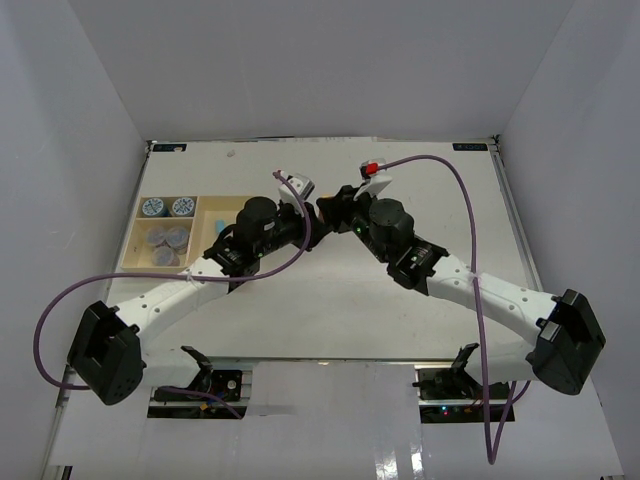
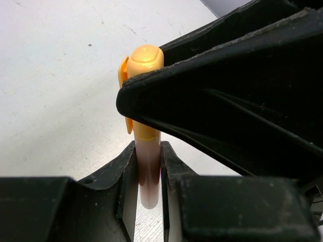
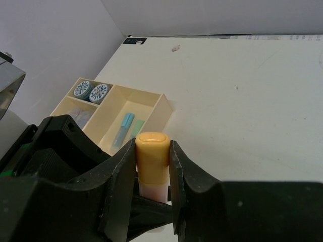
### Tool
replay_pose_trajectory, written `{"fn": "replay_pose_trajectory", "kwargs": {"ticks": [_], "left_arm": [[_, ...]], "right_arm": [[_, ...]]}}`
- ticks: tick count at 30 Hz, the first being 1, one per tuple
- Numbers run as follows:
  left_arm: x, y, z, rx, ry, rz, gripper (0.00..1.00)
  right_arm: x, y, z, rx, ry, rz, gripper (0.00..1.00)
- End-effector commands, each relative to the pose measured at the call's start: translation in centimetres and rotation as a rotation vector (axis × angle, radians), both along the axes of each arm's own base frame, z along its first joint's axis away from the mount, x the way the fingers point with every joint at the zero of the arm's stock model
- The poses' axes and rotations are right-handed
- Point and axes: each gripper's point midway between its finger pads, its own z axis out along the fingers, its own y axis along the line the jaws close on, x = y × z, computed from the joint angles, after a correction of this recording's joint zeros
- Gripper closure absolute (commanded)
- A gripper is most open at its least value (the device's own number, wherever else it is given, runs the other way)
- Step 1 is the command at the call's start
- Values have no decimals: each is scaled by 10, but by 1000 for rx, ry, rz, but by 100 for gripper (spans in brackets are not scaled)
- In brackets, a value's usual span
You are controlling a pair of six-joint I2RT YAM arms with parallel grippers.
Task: Sort the stationery into containers
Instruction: Close the pen cap on the pen.
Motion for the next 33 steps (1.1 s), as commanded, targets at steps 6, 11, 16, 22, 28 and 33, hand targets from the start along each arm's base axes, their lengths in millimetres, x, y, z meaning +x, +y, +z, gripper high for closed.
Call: {"fn": "replay_pose_trajectory", "kwargs": {"ticks": [6,11,16,22,28,33], "left_arm": [[23,31,227,-407,-549,157,100],[27,43,236,-430,-563,179,100],[32,63,246,-458,-581,217,100],[31,62,252,-486,-590,189,100],[32,55,224,-422,-533,157,100],[24,49,170,-313,-433,110,100]], "right_arm": [[-94,-16,-190,-449,481,229,92],[-100,-17,-197,-456,503,242,92],[-103,-16,-198,-444,512,251,92],[-106,-10,-202,-442,535,273,92],[-94,-10,-184,-433,480,233,92],[-77,-2,-152,-395,399,199,85]]}}
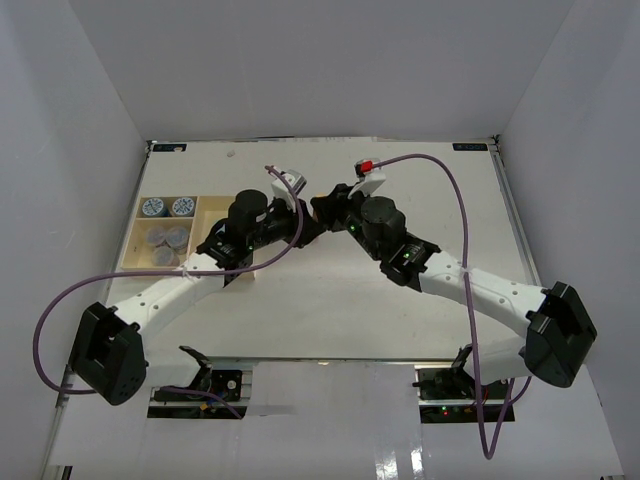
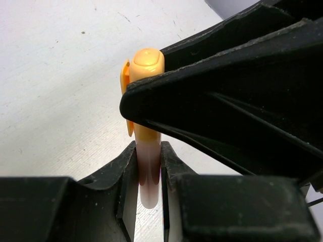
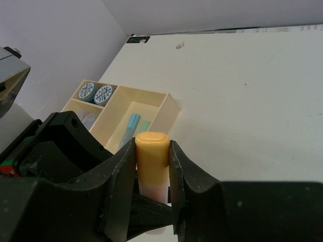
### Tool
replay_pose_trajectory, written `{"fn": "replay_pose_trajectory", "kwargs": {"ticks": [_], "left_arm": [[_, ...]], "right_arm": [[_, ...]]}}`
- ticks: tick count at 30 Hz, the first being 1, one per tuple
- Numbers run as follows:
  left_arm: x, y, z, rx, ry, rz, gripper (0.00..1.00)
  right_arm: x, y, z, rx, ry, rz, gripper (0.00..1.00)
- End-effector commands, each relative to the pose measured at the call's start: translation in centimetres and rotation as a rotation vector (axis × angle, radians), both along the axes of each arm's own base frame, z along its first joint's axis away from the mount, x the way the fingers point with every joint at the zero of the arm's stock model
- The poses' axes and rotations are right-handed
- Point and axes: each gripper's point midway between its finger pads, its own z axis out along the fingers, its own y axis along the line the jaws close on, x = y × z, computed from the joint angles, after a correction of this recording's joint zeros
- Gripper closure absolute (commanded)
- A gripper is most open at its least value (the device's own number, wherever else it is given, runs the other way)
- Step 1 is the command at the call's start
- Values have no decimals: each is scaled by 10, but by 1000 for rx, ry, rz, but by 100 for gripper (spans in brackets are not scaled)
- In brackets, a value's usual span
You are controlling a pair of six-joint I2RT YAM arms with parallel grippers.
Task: Sort the stationery into containers
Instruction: Close the pen cap on the pen.
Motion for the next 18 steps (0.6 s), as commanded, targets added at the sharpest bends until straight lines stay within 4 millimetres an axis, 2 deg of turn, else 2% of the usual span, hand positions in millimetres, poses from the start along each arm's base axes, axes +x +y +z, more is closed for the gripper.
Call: {"fn": "replay_pose_trajectory", "kwargs": {"ticks": [1,2,3,4,5,6,10,14,16,17,18], "left_arm": [[16,39,167,-289,-475,156,100],[14,38,158,-270,-458,145,100],[11,36,139,-242,-417,126,100],[8,37,132,-234,-404,119,100],[6,36,124,-223,-387,112,100],[3,36,107,-198,-349,100,100],[-5,38,77,-166,-277,89,100],[-9,36,49,-135,-192,76,100],[-11,36,34,-121,-145,72,100],[-12,36,27,-112,-121,74,100],[-13,36,21,-112,-100,73,100]], "right_arm": [[-77,-8,-131,-411,329,211,82],[-73,-7,-125,-406,313,202,80],[-68,-6,-118,-402,298,192,77],[-60,-3,-104,-391,265,175,75],[-55,-2,-99,-387,252,163,73],[-50,-1,-92,-383,238,153,68],[-31,10,-58,-345,175,132,55],[-13,24,-12,-302,92,129,43],[-7,28,3,-288,65,124,39],[-3,31,20,-270,34,117,36],[0,31,27,-263,19,111,34]]}}
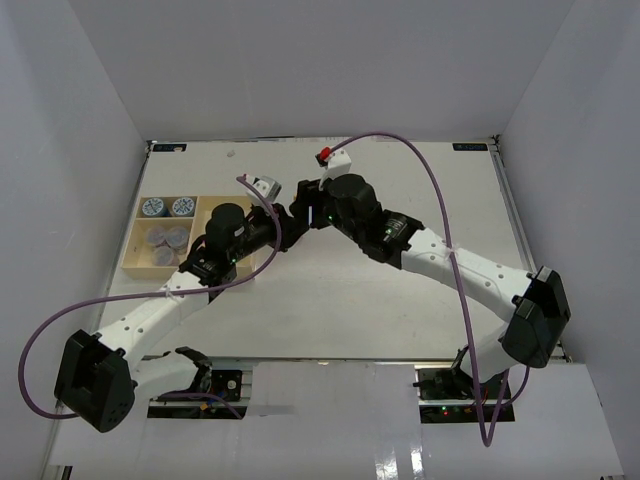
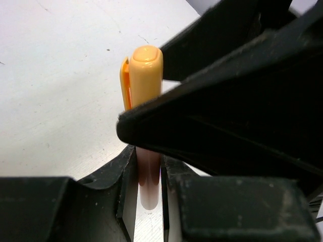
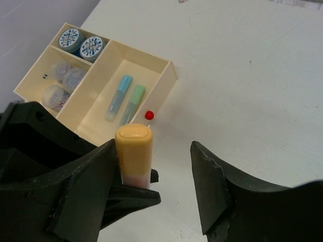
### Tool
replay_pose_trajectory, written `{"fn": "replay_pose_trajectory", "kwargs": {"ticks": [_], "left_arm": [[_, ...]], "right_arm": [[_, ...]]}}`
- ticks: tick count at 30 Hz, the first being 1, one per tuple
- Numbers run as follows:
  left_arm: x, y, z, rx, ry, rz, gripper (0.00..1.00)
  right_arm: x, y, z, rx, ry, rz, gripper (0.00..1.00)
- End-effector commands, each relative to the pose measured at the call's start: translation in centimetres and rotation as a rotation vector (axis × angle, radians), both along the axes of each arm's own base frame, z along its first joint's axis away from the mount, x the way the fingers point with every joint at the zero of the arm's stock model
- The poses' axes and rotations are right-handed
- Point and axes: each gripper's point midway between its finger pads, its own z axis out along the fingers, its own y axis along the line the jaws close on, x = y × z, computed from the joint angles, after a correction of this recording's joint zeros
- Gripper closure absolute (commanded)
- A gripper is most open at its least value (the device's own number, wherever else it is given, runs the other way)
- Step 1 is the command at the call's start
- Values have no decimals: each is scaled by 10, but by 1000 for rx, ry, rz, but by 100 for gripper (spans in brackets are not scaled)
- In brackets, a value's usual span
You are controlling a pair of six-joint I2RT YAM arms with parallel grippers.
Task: Sort the stationery into containers
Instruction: Place the pen in the storage box.
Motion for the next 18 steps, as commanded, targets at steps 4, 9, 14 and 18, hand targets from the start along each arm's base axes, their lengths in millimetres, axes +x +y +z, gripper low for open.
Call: {"fn": "replay_pose_trajectory", "kwargs": {"ticks": [4,9,14,18], "left_arm": [[-10,-2,-5,-48,40,-19,98],[-15,-1,-25,-36,116,-17,94],[-4,14,-39,49,189,90,87],[20,54,-47,175,261,257,83]], "right_arm": [[25,-4,56,4,-113,-31,29],[40,-10,95,49,-179,-55,21],[55,-42,114,16,-247,-169,8],[60,-93,114,-24,-273,-277,4]]}}
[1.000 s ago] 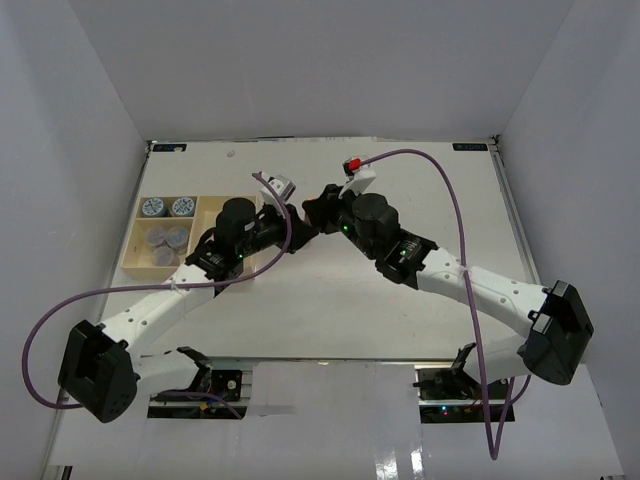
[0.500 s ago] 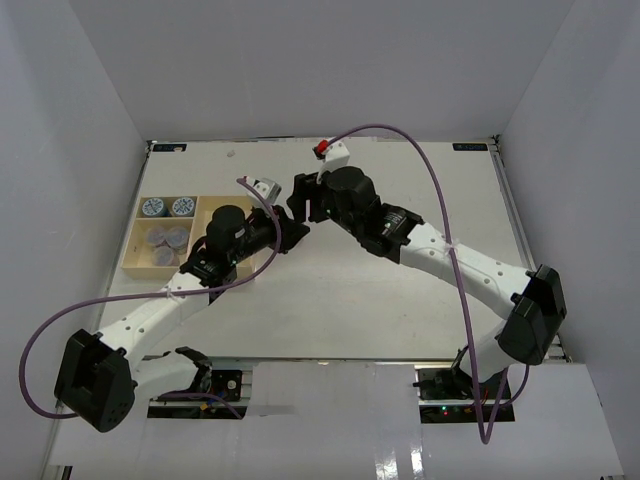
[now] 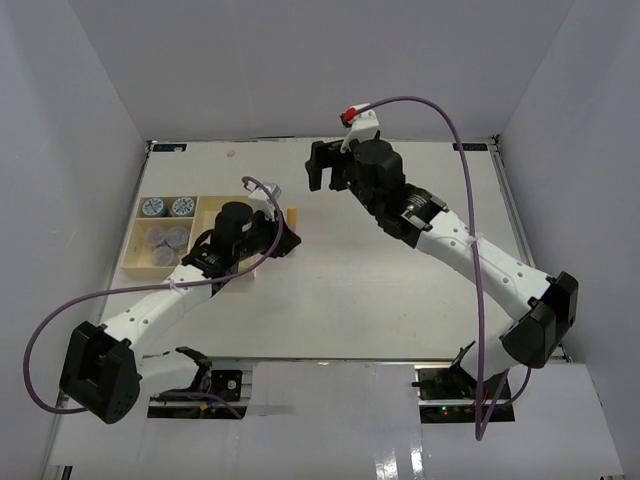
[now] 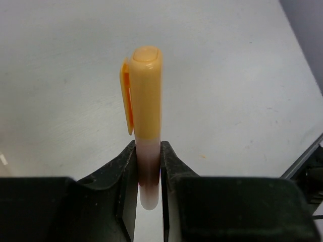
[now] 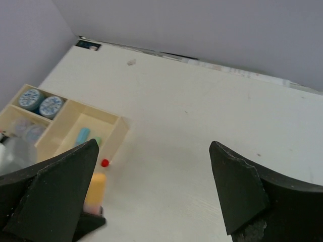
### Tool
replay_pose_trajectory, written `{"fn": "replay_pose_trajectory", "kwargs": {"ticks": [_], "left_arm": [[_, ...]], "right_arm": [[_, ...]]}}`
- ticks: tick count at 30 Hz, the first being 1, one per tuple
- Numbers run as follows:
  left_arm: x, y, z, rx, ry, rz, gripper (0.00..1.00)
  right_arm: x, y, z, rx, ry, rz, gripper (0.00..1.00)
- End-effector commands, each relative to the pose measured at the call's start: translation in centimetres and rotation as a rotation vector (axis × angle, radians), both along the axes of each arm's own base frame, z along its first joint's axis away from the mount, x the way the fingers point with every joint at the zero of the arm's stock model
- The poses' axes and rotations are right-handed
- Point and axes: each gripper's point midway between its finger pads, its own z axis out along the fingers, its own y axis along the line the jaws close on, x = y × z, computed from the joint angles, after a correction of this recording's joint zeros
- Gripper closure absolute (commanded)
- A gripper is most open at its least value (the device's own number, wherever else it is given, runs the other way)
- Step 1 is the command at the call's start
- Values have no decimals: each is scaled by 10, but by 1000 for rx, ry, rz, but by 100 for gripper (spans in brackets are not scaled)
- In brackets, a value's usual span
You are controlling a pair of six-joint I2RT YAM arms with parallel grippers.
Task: Sort the stationery into containers
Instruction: Place the pen in the storage box, then reset both arms
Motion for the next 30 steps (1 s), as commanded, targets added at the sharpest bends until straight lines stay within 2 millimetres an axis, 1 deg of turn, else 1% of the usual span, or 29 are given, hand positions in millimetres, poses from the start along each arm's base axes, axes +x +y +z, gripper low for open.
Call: {"fn": "replay_pose_trajectory", "kwargs": {"ticks": [1,2,3,4,5,6,7,8,9,10,11,12,13,14,15,16,17,19,20,21,23,25,26,27,29,30], "left_arm": [[22,48,-11,165,95,175,83],[31,57,-3,194,87,200,82],[41,76,-6,224,109,256,82],[42,88,-16,266,160,283,81],[51,105,-12,286,157,328,81],[54,115,-13,307,160,357,81],[56,122,-16,319,178,372,81],[62,139,-16,343,178,426,80],[65,146,-14,350,178,448,78],[67,153,-22,369,204,464,73],[70,163,-25,376,221,491,71],[73,167,-27,384,227,502,68],[75,172,-32,394,241,514,63],[78,178,-41,403,268,525,61],[82,179,-42,404,267,531,59],[85,181,-45,409,269,537,57],[88,183,-55,421,288,543,50],[95,186,-61,426,300,553,46],[97,189,-66,431,314,558,44],[100,189,-71,435,326,559,42],[105,192,-68,432,320,574,39],[108,188,-50,389,287,583,34],[107,182,-40,352,270,566,30],[104,179,-16,314,217,565,24],[97,176,11,264,162,567,18],[89,171,25,231,143,541,13]], "right_arm": [[3,-58,14,-25,-62,-133,3],[2,-68,8,-33,-57,-147,2],[-3,-84,13,-21,-68,-165,2],[-6,-93,-9,-52,-39,-180,2],[-10,-100,-16,-62,-33,-190,2],[-18,-114,-12,-50,-47,-205,2],[-22,-122,-18,-58,-45,-222,2],[-27,-129,-39,-89,-21,-231,3],[-36,-140,-34,-73,-39,-239,3],[-41,-147,-37,-78,-43,-249,5],[-46,-153,-52,-105,-30,-254,5],[-54,-162,-45,-82,-51,-261,5],[-58,-171,-47,-81,-56,-283,6],[-63,-176,-59,-96,-44,-290,6],[-71,-185,-52,-70,-70,-296,7],[-75,-190,-52,-65,-79,-303,7],[-83,-197,-54,-61,-90,-303,7],[-88,-205,-55,-60,-100,-312,7],[-93,-209,-52,-50,-112,-314,8],[-95,-213,-59,-72,-103,-318,8],[-101,-221,-58,-77,-112,-334,8],[-104,-229,-62,-103,-108,-353,8],[-108,-235,-58,-93,-121,-363,8],[-109,-239,-59,-97,-123,-373,8],[-117,-247,-52,-82,-149,-381,8],[-119,-249,-50,-77,-159,-383,8]]}}
